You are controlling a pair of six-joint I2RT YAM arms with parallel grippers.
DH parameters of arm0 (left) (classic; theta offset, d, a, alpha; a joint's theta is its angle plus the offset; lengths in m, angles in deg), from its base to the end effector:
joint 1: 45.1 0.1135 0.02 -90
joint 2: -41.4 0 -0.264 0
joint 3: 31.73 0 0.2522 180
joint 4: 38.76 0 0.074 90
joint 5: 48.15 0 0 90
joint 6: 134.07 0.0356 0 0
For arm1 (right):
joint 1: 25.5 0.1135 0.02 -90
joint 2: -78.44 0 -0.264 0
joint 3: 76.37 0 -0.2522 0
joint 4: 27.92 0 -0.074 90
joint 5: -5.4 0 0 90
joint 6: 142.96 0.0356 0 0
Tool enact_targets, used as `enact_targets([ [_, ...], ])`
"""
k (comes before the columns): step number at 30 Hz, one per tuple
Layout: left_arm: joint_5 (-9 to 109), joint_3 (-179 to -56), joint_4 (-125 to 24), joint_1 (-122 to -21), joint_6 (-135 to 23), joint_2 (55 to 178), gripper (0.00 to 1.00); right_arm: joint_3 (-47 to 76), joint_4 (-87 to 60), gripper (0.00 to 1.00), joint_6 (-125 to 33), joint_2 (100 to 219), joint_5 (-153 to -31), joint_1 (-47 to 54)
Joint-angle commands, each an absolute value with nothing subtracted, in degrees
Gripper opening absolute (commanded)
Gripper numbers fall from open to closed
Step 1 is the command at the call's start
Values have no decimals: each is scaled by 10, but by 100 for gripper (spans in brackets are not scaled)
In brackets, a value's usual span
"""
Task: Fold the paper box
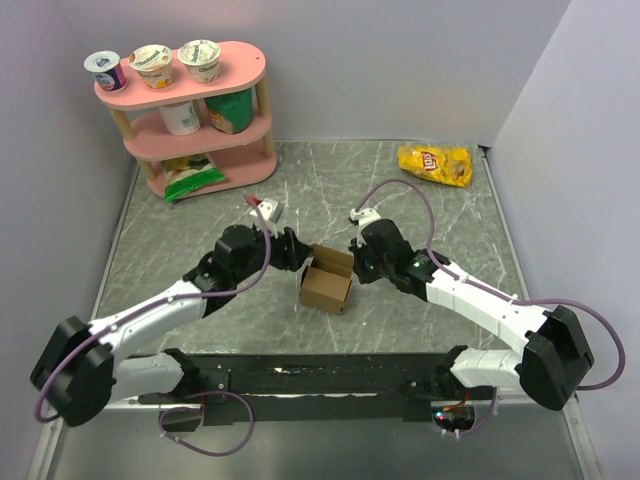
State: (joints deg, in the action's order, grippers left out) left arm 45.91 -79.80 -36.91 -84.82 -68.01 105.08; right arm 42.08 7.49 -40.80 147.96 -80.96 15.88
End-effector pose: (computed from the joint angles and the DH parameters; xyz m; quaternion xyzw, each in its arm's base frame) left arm 0.1924 -0.1631 0.2562 0.1296 0.7758 -0.3490 0.5095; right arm 0.1943 0.1682 0.2506 -0.2194 0.8914 0.1521 0.3663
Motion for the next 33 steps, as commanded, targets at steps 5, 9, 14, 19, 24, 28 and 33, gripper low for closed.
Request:
enact_targets([
  [5,529,-892,-372,-831,-605,1156,61,391,70,0,-400,1491,-807,166],
  [9,539,-896,-374,-831,-614,1170,61,386,75,0,-400,1489,-800,167],
  [14,521,-894,-398,-831,-616,1153,73,378,86,0,-399,1499,-794,167],
  [19,505,-840,-364,-831,-647,1098,86,377,84,0,-397,1502,-794,167],
  [24,532,-808,-344,-831,-659,1056,90,375,84,0,-397,1502,-800,167],
  [28,535,-800,-341,-831,-653,1063,89,377,82,0,-397,1501,-802,167],
  [33,550,-826,-335,-831,-648,1113,70,381,76,0,-393,1501,-809,168],
])
